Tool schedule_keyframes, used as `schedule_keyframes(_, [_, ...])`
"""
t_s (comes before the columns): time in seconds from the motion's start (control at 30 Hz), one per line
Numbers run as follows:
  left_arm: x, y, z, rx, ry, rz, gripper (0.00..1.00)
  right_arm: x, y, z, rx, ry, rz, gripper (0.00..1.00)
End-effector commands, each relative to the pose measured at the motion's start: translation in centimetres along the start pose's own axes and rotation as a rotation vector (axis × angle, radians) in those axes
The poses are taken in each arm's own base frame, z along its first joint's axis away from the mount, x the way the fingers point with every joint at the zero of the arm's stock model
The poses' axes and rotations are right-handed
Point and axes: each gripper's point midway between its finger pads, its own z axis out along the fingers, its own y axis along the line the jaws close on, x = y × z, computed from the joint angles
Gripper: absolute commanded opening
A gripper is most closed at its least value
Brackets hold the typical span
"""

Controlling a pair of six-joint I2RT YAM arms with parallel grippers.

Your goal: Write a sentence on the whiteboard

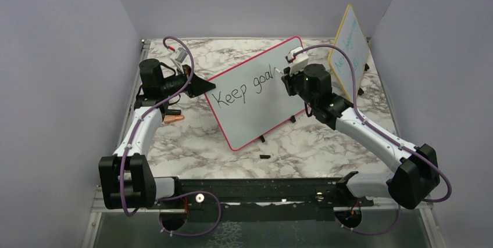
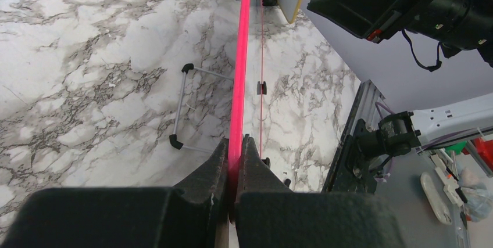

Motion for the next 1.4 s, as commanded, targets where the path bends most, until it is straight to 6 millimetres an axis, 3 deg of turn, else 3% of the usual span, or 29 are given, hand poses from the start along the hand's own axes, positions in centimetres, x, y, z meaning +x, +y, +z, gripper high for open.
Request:
schedule_keyframes(0.0, [2.0,1.6,0.5,-0.049,0.047,-0.002,0.00,-1.4,0.9,-0.4,-0.061,-0.035,0.007,0.00])
schedule_keyframes(0.53, [2.0,1.6,0.5,-0.048,0.047,-0.003,0.00,1.3,1.0,-0.9,-0.065,0.060,-0.013,0.00])
schedule_keyframes(1.07, [2.0,1.7,0.6,-0.049,0.048,-0.005,0.00,2.2,-1.3,-0.9,0.067,0.088,-0.020,0.00])
schedule_keyframes(1.37, [2.0,1.7,0.6,-0.049,0.048,-0.005,0.00,3.2,-0.6,-1.1,0.030,0.123,-0.019,0.01])
